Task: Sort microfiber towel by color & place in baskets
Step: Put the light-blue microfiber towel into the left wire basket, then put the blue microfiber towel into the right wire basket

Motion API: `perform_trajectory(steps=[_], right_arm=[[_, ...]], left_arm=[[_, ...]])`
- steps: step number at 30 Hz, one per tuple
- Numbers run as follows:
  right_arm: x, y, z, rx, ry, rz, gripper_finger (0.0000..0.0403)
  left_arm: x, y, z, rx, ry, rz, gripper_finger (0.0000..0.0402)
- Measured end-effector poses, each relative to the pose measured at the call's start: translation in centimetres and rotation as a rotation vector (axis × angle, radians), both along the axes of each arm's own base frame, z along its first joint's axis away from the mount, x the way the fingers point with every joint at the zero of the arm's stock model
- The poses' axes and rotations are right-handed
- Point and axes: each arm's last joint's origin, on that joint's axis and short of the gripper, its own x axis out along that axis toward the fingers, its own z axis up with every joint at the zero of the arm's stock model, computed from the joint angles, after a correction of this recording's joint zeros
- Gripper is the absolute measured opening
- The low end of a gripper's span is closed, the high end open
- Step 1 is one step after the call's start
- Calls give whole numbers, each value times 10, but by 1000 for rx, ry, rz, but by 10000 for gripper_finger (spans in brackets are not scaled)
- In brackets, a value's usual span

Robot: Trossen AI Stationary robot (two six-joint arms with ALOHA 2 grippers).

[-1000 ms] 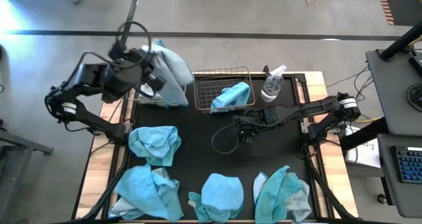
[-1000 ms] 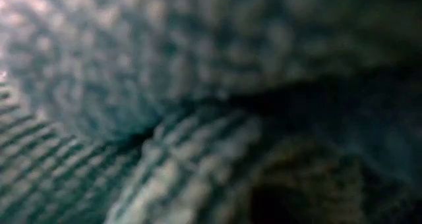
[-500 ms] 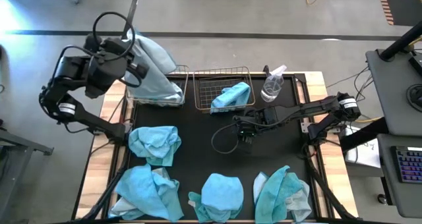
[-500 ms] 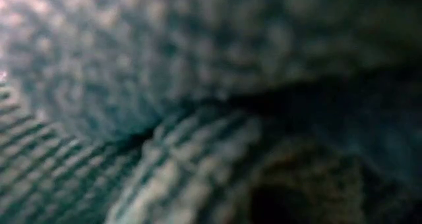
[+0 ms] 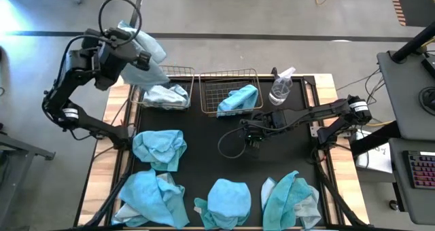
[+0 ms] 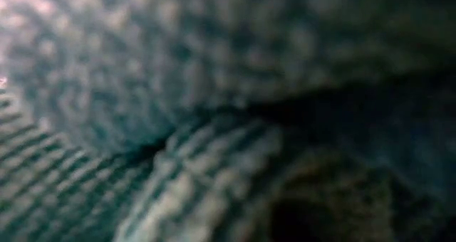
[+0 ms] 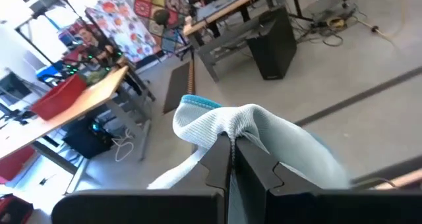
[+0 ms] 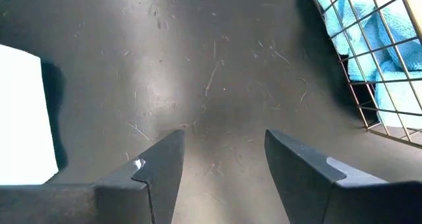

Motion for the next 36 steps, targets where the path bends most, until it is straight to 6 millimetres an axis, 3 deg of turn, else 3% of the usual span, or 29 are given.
perform_trajectory(steps=[10, 22, 27, 30, 36], right_arm=[[0, 0, 0, -1, 0, 2, 206], [0, 0, 0, -1, 1, 2, 206], [0, 0, 0, -1, 1, 2, 206], [0, 0, 0, -1, 1, 2, 206], [0, 0, 0, -2, 1, 5, 206]], left_arm=[[13, 7, -11, -21, 71, 9, 10], [13, 24, -25, -150, 77, -4, 136], [17, 26, -33, -182, 81, -18, 167], [22, 25, -39, -286, 41, -111, 171], [45, 12, -52, -568, -72, -502, 171]])
